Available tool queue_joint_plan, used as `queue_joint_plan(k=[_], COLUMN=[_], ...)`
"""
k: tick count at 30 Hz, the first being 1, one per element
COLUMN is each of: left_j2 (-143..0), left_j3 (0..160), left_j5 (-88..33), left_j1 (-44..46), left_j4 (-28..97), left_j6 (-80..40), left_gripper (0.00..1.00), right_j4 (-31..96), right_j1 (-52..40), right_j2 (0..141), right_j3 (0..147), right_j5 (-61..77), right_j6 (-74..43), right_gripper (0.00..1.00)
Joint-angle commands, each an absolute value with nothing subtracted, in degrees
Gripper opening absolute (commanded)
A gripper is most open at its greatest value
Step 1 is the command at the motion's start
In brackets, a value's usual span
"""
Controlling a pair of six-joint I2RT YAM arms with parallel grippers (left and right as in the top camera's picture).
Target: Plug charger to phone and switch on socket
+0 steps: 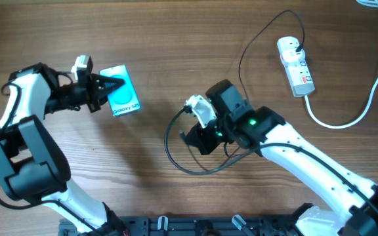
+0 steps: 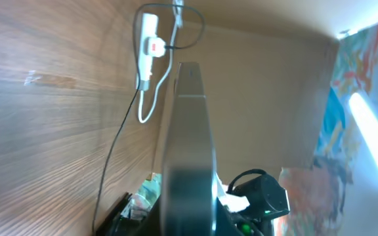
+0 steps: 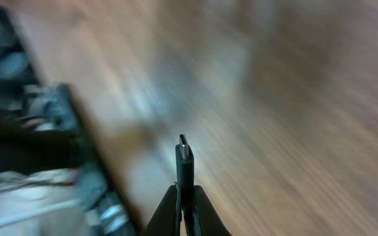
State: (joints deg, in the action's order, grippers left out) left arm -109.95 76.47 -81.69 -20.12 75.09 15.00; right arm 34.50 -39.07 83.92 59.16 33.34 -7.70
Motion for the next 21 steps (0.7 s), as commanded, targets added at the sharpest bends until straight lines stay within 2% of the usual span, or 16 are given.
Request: queue_joint_plan(k=[1, 3, 7, 10, 21], left_j2=[-109.51, -109.51, -109.51, -109.51, -109.51], left_j3=[76.82, 76.82, 76.82, 76.82, 76.82], left_j5=[-86.83, -87.88, -88.01, -85.36, -84.12], left_j1=[-17.63, -16.51, -16.27, -16.40, -16.40], left_j4=[72.90, 71.44, 70.46, 70.48, 71.35], left_j6=[16.34, 16.34, 16.32, 16.29, 16.27], left_gripper=[0.04, 0.04, 0.04, 0.04, 0.04], right_j4=[34.68, 35.38, 44.36, 47.09, 40.10], right_j1=[-39.31, -39.27, -38.54, -38.37, -37.39], right_j2=[83.00, 83.26, 84.12, 87.61, 105.58], right_j3=[58.89, 58.85, 58.83, 58.41, 58.43], right_j5=[45.98, 44.82, 15.46, 3.75, 3.77], right_j6=[-13.74, -16.25, -17.06, -16.49, -15.03], right_gripper=[0.04, 0.04, 0.04, 0.04, 0.04])
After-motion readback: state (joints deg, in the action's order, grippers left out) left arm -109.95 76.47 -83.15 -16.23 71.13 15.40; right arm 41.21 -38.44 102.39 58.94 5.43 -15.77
